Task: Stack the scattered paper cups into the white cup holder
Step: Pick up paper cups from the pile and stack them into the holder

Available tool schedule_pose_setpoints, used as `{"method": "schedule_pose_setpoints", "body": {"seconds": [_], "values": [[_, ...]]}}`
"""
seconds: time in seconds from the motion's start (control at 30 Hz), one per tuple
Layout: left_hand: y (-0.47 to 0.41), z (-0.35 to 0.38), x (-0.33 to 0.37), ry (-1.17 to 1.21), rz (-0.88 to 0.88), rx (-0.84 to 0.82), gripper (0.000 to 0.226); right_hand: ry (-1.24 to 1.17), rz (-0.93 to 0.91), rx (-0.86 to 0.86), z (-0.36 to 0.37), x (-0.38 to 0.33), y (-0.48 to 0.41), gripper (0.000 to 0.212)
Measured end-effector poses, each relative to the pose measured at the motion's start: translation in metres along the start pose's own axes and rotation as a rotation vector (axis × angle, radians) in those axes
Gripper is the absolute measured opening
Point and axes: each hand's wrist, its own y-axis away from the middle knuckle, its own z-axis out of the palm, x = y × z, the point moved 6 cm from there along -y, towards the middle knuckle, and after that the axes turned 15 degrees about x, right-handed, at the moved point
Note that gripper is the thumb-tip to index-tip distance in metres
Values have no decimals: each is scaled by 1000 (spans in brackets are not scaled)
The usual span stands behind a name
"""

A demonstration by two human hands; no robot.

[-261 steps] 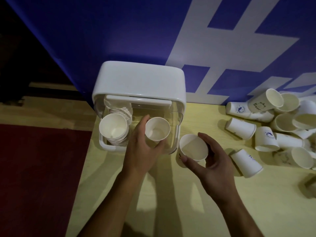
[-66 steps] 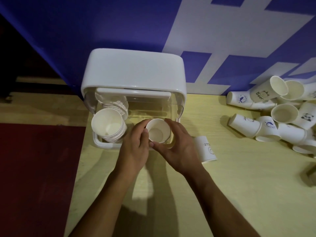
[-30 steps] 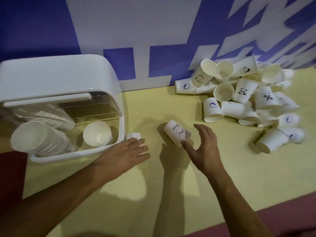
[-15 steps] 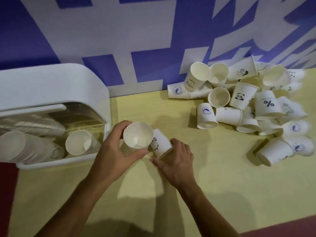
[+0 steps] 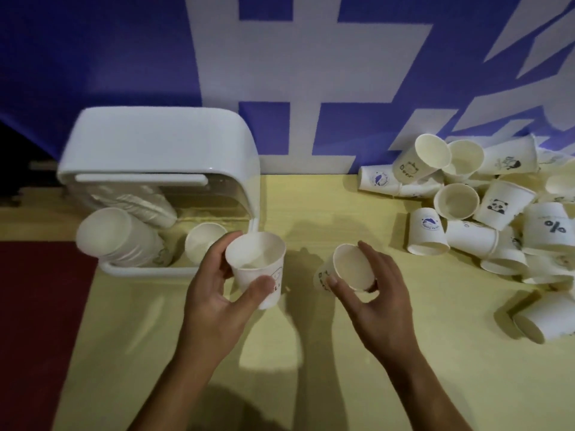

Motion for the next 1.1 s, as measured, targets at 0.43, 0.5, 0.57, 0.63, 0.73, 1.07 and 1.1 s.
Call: {"method": "schedule_pose_setpoints", "body": {"seconds": [0.43,0.5,0.57,0.63,0.73,1.07,1.1], "values": [[-30,-99,9,-57,145,102,61,-169,113,-98,68,-87,48,81],[-38,-101,13,-78,193,91,65,-161,94,-91,76,-93,51,80],[-45,-100,14,-129,249,84,70,-153,86,-80,80,-98,52,81],[-52,-96,14,-188,275,64,74,-148,76,-76,82,-102,51,83],[-62,-88,7,-206,282,34,76,-151,73,-70,81,-104,49,84],[-82,-59,-35,-420,197,-116,81,-207,87,-35,77,-106,37,73],[-83,-59,-39,-440,186,-116,82,-211,87,-35,77,-106,36,73]]}}
